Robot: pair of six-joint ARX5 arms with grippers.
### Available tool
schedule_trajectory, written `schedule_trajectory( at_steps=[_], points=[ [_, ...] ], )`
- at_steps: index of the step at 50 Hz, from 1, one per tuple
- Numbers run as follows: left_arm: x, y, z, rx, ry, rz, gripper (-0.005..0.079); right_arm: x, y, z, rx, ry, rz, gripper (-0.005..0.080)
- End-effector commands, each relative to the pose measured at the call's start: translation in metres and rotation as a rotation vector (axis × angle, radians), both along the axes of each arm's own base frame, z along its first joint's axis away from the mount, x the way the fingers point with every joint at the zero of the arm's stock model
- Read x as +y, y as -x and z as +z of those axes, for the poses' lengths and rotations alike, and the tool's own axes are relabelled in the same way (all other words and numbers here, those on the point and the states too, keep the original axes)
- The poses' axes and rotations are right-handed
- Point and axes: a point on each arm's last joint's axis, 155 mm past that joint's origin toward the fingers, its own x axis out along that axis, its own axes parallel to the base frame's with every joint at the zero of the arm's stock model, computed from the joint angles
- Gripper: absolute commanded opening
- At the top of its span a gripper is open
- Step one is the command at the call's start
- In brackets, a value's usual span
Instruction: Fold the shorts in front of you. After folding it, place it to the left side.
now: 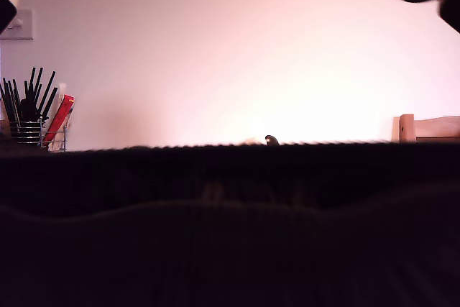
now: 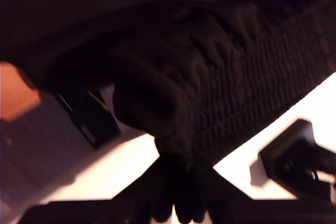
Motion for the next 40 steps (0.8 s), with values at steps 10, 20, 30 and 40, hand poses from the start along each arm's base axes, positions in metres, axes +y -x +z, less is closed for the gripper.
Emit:
schedule_trajectory(
  at_steps=[10, 20, 30, 40],
  points=[
    [0.008, -0.043, -0.008, -0.147, -0.027, 0.049, -0.0019, -0.005, -0.035, -0.013, -0.035, 0.045, -0.048, -0.0013],
    [0.011, -0.077, -0.013, -0.243, -0.042, 0.084, -0.0019, 0.002, -0.079, -0.022, -0.110, 0.030, -0.101, -0.0013],
    [0.009, -0.102, -0.031, -0.260, -0.061, 0.097, -0.0019, -0.004, -0.114, -0.040, -0.156, 0.073, -0.143, -0.0013],
    [0.005, -0.124, -0.053, -0.271, -0.074, 0.100, -0.0019, -0.009, -0.145, -0.057, -0.219, 0.107, -0.181, -0.0013]
  ],
)
